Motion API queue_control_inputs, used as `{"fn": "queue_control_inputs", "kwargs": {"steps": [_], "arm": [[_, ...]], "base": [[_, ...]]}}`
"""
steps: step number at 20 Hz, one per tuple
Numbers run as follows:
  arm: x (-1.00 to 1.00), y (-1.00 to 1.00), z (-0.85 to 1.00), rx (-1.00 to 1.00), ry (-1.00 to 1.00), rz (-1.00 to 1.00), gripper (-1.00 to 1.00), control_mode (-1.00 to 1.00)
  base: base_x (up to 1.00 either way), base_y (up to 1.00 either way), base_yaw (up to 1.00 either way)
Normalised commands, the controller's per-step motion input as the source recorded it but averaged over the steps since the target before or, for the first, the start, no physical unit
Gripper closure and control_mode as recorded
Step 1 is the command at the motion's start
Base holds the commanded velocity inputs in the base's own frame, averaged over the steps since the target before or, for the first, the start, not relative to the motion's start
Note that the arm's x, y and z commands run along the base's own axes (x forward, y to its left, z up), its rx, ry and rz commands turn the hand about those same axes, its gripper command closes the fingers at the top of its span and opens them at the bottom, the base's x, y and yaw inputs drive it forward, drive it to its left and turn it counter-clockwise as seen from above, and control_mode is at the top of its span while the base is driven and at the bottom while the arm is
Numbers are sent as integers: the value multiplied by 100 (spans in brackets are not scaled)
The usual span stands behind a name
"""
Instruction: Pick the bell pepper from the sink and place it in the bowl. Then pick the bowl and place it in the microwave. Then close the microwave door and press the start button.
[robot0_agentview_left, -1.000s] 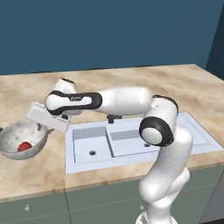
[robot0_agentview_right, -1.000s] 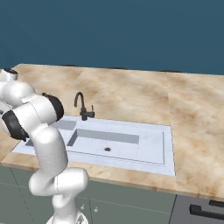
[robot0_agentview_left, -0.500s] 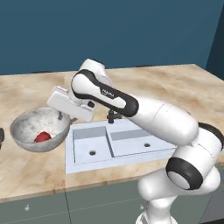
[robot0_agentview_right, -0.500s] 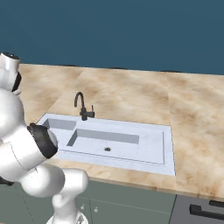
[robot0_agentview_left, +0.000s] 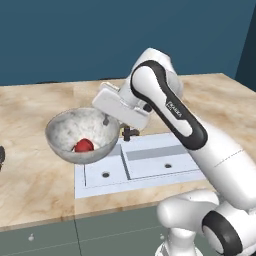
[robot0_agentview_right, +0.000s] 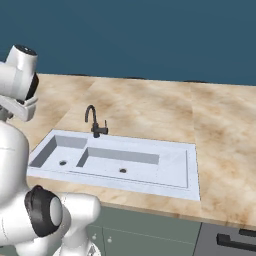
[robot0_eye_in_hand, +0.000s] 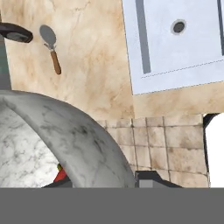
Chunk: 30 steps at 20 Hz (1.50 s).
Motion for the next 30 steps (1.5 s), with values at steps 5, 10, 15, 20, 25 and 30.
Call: {"fn": "queue_control_inputs", "kwargs": {"steps": [5, 10, 15, 20, 25, 30], "arm": [[0, -95, 24, -4, 0, -13, 100, -100], [-9, -40, 24, 0, 0, -28, 100, -100], [-29, -31, 21, 0, 0, -31, 100, -100], [-48, -36, 1, 0, 0, -27, 100, -100], [-8, -6, 0, 0, 0, -2, 100, -100], [-8, 0, 0, 0, -1, -1, 100, -100]], "base": [[0, 0, 0], [0, 0, 0], [0, 0, 0], [0, 0, 0], [0, 0, 0], [0, 0, 0]]}}
